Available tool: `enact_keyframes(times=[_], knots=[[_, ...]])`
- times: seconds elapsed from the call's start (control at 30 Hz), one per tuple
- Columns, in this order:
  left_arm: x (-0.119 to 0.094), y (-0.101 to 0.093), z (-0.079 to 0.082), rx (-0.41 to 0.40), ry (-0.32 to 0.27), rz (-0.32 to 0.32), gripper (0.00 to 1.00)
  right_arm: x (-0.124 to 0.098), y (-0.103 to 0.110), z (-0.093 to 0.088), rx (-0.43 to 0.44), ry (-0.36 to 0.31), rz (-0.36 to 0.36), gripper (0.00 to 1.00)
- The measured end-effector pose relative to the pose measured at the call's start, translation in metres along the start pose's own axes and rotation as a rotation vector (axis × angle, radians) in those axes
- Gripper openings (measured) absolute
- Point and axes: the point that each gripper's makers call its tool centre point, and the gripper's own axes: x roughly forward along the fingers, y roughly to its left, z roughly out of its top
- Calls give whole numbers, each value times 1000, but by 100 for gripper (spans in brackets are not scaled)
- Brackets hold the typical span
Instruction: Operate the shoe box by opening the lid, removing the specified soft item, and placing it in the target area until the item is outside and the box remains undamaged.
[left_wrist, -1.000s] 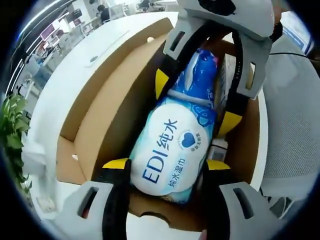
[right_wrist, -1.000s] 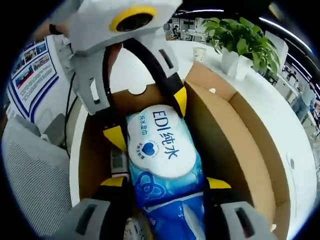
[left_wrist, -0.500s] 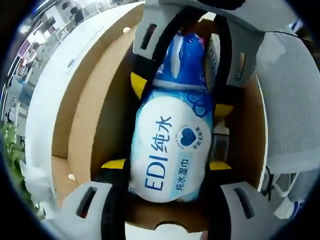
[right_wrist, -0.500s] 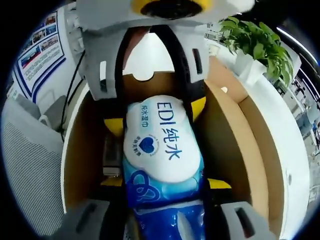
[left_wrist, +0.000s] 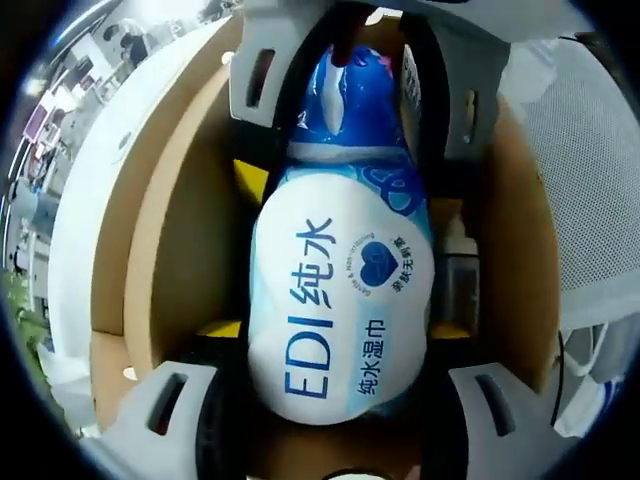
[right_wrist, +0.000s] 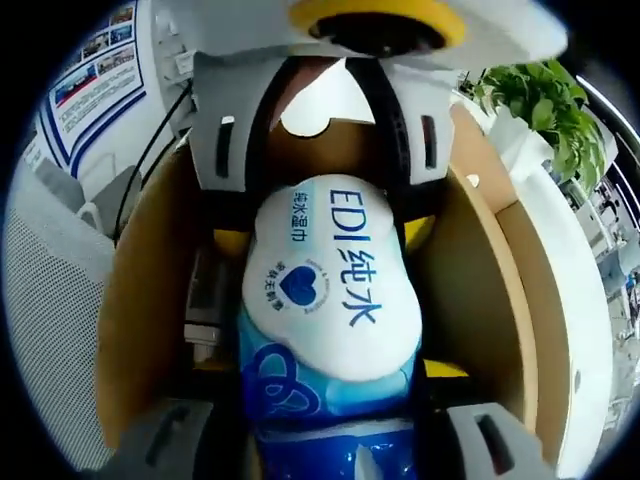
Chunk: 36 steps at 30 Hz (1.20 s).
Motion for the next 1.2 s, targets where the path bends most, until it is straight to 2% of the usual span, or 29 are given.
enact_keyframes(times=[0.47,0.87,0.93,0.97,1.0,1.2], knots=[[7,-1,3,17,-23,-25,68,6,3,3,-11,-24,103,67],[9,-1,3,23,-22,-21,69,6,5,3,-13,-4,101,67],[9,-1,4,37,-38,-15,70,4,5,2,-15,-12,97,67],[9,-1,7,39,-72,-13,70,4,5,3,-10,-30,93,66],[8,-1,7,42,-82,-13,70,3,5,4,-12,-42,91,66],[4,0,11,54,-110,-18,68,0,4,7,12,-74,65,59]])
